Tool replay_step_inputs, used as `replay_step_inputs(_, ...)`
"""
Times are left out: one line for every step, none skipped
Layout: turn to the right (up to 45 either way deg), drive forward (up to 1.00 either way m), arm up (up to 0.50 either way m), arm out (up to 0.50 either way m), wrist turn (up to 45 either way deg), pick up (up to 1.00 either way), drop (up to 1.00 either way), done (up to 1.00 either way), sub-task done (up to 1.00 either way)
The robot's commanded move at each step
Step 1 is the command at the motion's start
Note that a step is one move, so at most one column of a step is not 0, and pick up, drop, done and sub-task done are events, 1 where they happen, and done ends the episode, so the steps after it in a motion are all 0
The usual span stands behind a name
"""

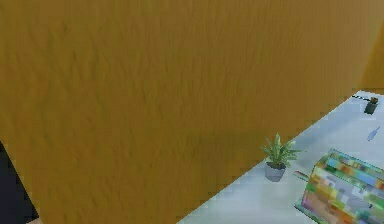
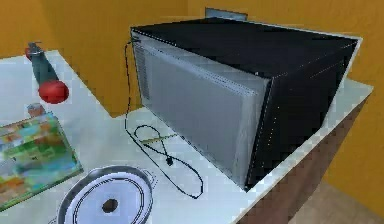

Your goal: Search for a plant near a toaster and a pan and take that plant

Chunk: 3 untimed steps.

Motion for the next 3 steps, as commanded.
replay_step_inputs(45.0,0.00,0.00,0.00,0.0,0.00,0.00,0.00,0.00)
replay_step_inputs(-21.0,0.00,0.00,0.00,0.0,0.00,0.00,0.00,0.00)
replay_step_inputs(27.0,0.00,0.00,0.00,0.0,0.00,0.00,0.00,0.00)
